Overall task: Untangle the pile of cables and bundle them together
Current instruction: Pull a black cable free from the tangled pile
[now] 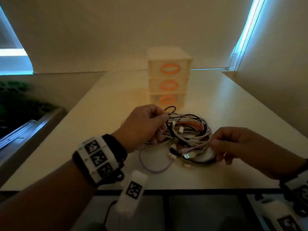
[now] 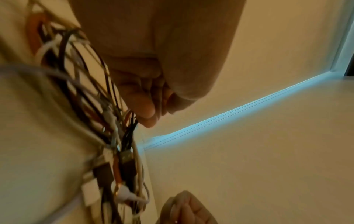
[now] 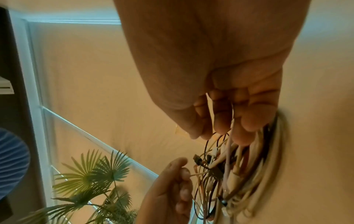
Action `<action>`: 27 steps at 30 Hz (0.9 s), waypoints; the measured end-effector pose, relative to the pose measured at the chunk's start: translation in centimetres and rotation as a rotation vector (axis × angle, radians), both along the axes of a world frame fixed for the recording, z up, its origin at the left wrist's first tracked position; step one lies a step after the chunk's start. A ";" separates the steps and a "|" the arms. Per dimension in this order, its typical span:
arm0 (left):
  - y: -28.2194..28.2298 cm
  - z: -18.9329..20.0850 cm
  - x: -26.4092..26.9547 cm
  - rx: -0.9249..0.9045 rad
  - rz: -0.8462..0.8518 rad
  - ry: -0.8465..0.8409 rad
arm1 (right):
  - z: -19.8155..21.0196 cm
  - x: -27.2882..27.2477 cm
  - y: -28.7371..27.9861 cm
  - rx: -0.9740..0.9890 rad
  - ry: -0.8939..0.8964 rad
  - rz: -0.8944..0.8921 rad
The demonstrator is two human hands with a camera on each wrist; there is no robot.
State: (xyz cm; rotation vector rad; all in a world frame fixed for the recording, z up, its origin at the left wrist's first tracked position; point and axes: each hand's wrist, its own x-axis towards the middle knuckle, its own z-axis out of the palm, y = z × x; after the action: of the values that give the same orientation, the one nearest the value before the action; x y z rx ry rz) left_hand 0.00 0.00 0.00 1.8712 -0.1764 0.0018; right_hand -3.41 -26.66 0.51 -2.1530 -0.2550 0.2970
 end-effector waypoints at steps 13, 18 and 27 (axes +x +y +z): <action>-1.0 -2.5 1.1 0.076 0.169 0.073 | 10.6 6.0 0.3 0.063 0.150 -0.015; -0.8 -2.4 1.4 0.002 0.180 0.082 | 8.6 8.1 4.1 -0.086 0.024 0.064; -1.2 -1.0 1.2 -0.161 0.263 0.164 | 1.1 7.1 7.4 -0.100 -0.023 0.231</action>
State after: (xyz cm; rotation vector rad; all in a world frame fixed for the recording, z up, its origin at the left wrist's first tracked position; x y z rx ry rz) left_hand 1.20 -1.20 -1.05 1.7131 0.1790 0.0414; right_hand 3.70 -19.22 1.58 -2.2288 -0.5137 0.4252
